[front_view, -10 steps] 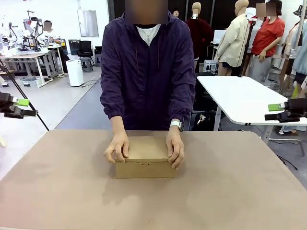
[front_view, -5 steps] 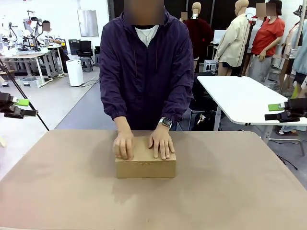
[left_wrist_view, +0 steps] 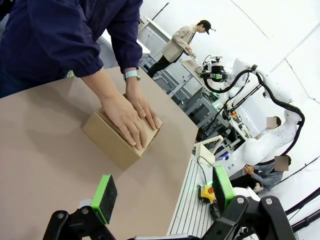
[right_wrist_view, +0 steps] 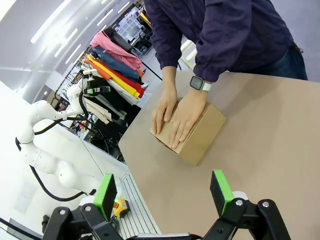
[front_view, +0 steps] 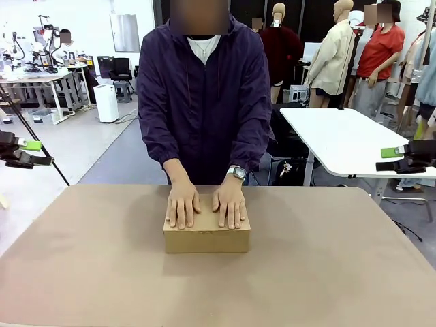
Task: Pack the items into the box.
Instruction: Close the Mailer Box.
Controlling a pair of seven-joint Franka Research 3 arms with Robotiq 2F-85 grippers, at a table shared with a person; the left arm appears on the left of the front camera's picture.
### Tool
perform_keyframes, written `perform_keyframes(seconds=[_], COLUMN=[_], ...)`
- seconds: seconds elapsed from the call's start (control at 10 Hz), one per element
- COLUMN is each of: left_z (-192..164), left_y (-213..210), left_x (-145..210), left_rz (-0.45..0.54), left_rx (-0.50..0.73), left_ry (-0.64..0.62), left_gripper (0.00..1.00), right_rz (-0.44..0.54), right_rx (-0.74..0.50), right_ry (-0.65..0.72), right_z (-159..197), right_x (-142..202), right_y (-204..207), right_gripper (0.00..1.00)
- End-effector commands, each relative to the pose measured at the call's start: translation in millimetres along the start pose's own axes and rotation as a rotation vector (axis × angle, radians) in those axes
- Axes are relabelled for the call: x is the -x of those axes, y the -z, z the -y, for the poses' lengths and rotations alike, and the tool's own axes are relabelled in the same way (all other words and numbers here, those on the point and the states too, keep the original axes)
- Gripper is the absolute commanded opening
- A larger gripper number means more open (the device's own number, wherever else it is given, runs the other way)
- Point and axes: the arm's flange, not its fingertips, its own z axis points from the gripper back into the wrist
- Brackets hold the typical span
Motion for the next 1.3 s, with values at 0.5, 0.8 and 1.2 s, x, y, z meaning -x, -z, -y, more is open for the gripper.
perform_keyframes(seconds=[0.5,0.8,1.2], left_z=[3.9,3.9,3.9], left_y=[-0.1,-0.1,-0.1], left_x=[-0.8,-0.8,-0.8], left_rz=[0.017,0.017,0.017], left_rx=[0.013,0.013,0.013], left_ry=[0.003,0.003,0.003], left_gripper=[1.0,1.0,1.0], right_rz=[0.023,0.023,0.023], right_rx=[-0.017,-0.017,-0.017], right_ry=[0.017,0.017,0.017], right_z=[-1.9,-1.9,-1.9], right_x=[-5.6,-5.6,-5.6], right_y=[-1.2,-1.2,-1.2], right_gripper=[1.0,1.0,1.0])
